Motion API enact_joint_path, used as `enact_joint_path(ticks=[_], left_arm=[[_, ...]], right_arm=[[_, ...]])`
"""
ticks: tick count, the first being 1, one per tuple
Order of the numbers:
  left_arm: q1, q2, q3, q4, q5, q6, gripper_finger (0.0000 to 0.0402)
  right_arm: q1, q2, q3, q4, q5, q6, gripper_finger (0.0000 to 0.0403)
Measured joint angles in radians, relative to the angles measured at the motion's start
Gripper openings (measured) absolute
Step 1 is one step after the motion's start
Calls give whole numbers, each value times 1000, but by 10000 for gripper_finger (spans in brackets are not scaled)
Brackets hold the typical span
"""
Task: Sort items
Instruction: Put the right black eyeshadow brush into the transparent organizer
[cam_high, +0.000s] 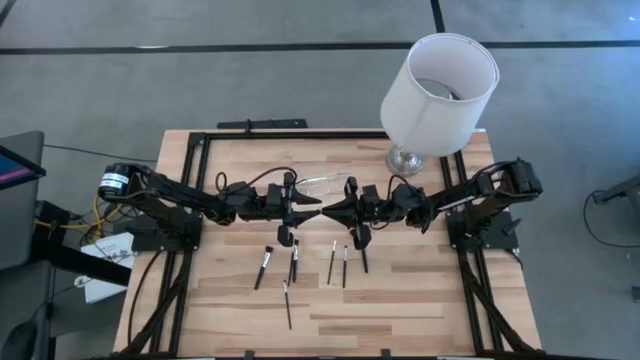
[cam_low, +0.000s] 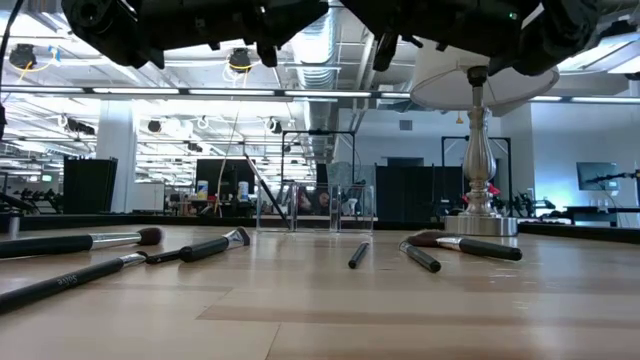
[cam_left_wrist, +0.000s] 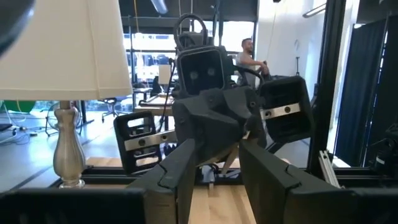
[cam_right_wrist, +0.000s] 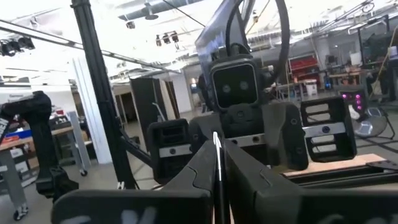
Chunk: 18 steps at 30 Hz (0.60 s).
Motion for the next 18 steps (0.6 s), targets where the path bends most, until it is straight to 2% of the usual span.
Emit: enact_joint_path(ticks=[7,18], left_arm=[[0,-1,0,14,71,0,122],[0,-2,1,22,71,0,122]], right_arm=[[-2,1,-1,-12,0,1,13],[-2,2,-3,-15,1,1,9]])
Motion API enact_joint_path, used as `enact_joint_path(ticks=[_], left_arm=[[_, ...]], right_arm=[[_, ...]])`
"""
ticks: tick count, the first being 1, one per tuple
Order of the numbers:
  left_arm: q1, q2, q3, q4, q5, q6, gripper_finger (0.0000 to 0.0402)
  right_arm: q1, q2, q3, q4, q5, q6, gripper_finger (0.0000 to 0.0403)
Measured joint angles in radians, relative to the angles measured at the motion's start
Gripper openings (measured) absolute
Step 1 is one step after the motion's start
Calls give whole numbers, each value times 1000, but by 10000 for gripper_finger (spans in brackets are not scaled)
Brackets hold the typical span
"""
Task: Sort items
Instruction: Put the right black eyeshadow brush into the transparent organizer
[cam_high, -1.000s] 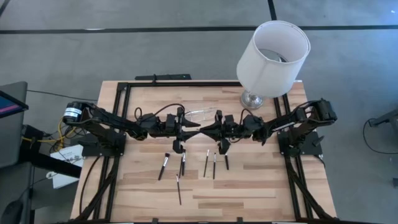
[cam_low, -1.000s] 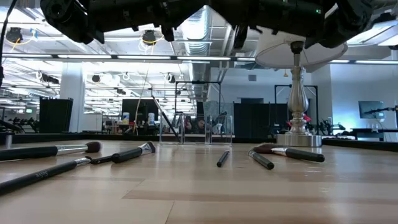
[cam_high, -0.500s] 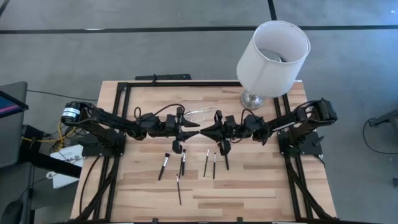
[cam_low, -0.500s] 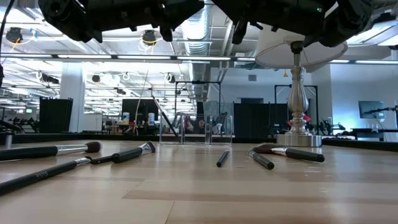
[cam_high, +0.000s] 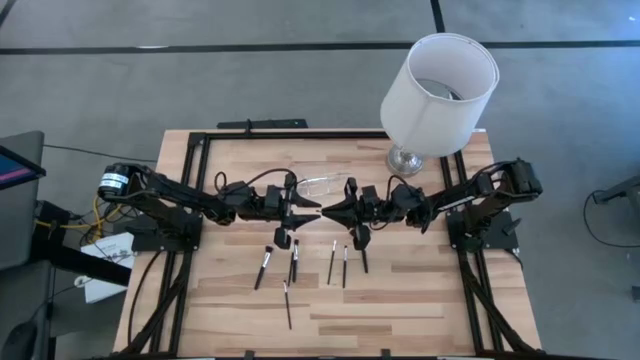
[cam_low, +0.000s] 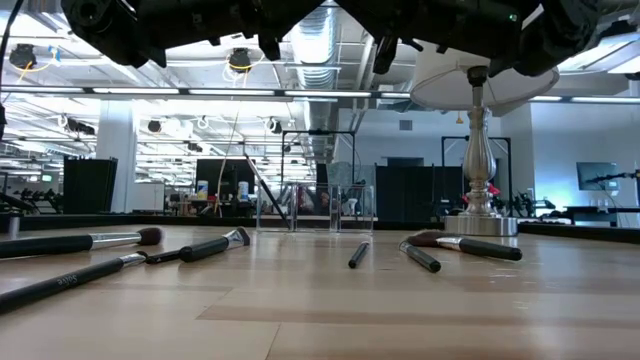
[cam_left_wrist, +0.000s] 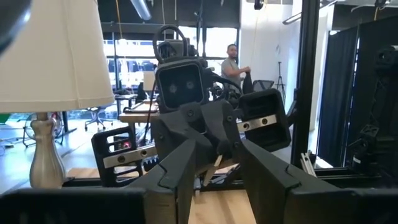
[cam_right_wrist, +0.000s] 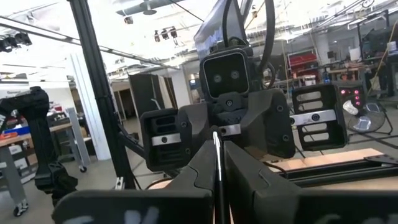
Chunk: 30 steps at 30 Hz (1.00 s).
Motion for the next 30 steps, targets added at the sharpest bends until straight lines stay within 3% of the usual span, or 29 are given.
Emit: enact_joint_path(ticks=[18,25,30], left_arm=[[1,8,2,8,-4,44,121],[14,13,1,19,4,43,89],[14,13,1,23,1,45,72]], right_arm=[[0,1,29,-31,0,-1,20],[-1,0,64,-110,4,-2,7],[-1,0,64,-108,4,-5,20]])
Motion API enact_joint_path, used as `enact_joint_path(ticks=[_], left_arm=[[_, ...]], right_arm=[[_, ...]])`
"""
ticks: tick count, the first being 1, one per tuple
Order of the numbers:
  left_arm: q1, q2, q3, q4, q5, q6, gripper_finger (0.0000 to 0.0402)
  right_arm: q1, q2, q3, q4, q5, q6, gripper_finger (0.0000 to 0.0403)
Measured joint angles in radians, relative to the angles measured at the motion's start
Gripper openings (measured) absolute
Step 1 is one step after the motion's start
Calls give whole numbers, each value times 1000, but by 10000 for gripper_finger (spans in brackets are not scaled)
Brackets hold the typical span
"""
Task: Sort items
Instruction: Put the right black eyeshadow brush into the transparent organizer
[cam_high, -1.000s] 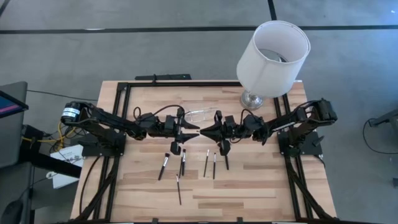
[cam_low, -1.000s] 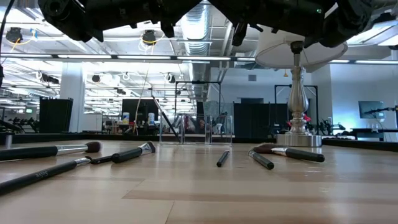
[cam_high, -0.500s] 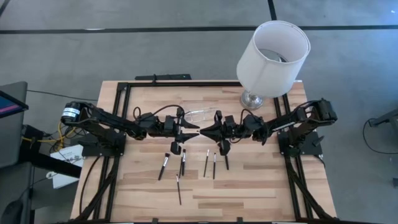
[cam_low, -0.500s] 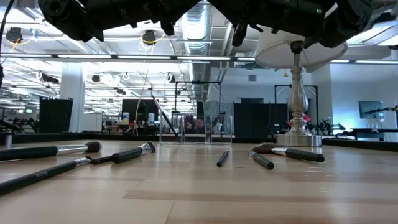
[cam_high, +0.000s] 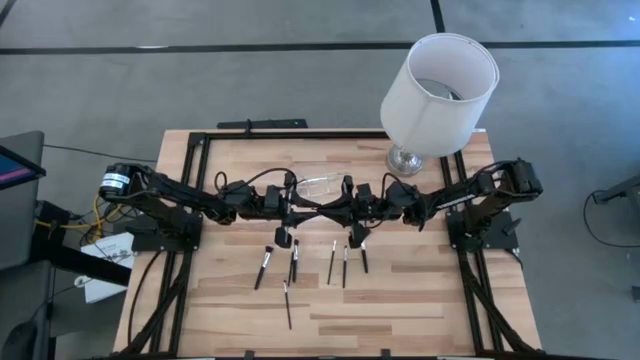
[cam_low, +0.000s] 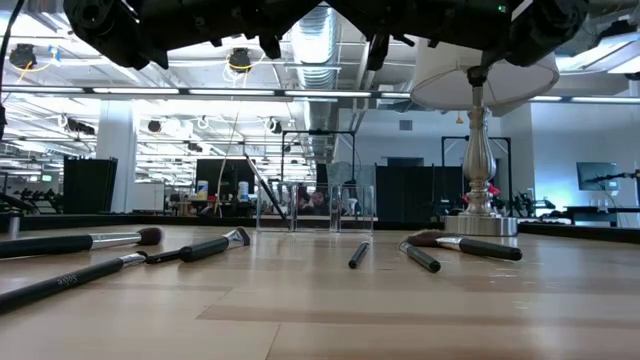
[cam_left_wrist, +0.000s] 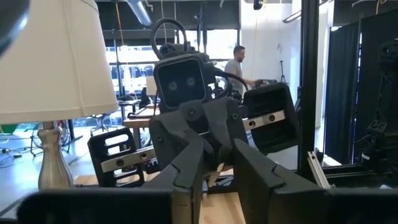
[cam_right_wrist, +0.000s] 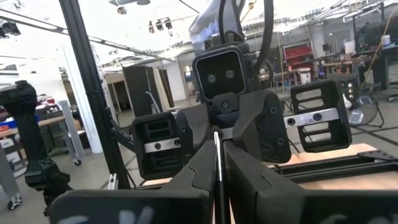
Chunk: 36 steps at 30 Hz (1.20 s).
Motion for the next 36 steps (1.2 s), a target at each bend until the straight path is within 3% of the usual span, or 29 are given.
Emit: enact_joint_path(ticks=[9,16,20,36], left_arm=[[0,0,0,8,-1,4,66],[1,-9,0,10,-1,4,65],[2,-10,0,10,6,3,65],[-4,-17,1,21,11,9,101]], right_arm=[[0,0,0,8,-2,-23,7],[2,1,2,11,-1,-23,27],[0,1,3,12,-3,-23,13],[1,3,0,6,-9,-21,14]])
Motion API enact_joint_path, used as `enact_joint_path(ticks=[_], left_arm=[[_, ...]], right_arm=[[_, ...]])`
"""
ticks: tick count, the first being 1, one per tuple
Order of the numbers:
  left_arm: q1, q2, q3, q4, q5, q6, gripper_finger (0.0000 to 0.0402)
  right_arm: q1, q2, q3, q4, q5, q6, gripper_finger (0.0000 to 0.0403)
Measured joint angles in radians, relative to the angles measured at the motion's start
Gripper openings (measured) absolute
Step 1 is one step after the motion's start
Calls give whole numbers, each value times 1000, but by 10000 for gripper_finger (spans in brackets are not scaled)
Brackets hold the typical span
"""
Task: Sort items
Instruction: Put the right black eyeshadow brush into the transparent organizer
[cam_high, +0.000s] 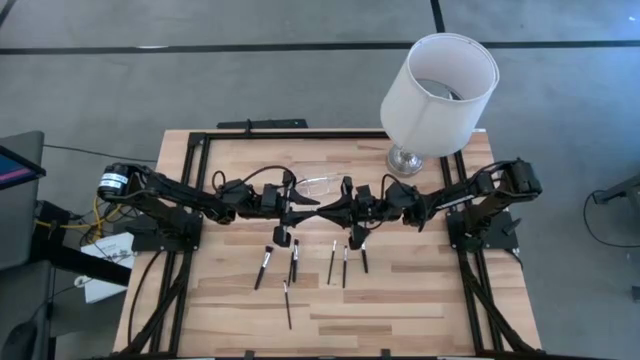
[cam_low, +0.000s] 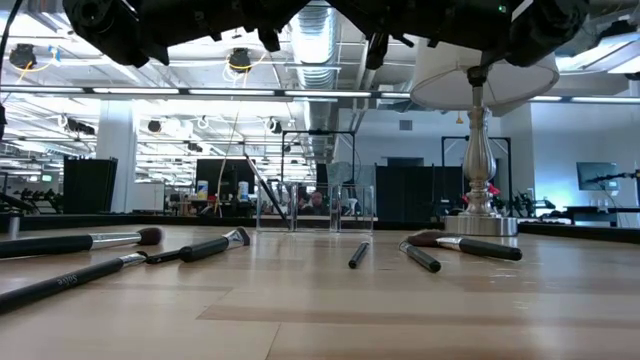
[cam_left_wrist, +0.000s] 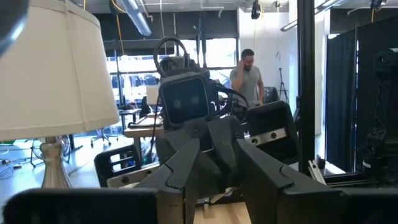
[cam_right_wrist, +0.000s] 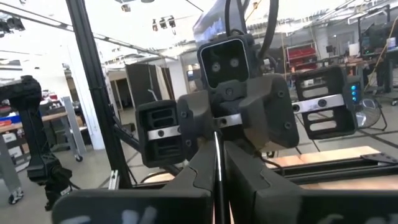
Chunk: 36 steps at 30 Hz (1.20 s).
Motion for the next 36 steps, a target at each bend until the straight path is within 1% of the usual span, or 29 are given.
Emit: enact_joint_path(ticks=[2,7,13,18,24,29,34,36], left_arm=[[0,0,0,-3,0,-1,101],[0,0,0,-10,0,-1,101],[0,1,0,-20,0,-2,101],[0,2,0,-22,1,-2,101],[-1,2,0,-22,2,-2,101],[-1,2,0,-20,1,18,101],[-1,3,-1,-20,2,22,101],[-1,3,-1,-19,2,23,101]], right_arm=[[0,0,0,2,1,0,16],[0,0,0,7,3,-1,5],[0,-1,0,43,4,-8,16],[1,-2,0,38,4,-19,5],[1,-2,0,34,4,-19,17],[1,-2,0,34,3,-19,5],[2,-2,0,32,3,-19,19],[2,-2,0,32,3,-19,18]])
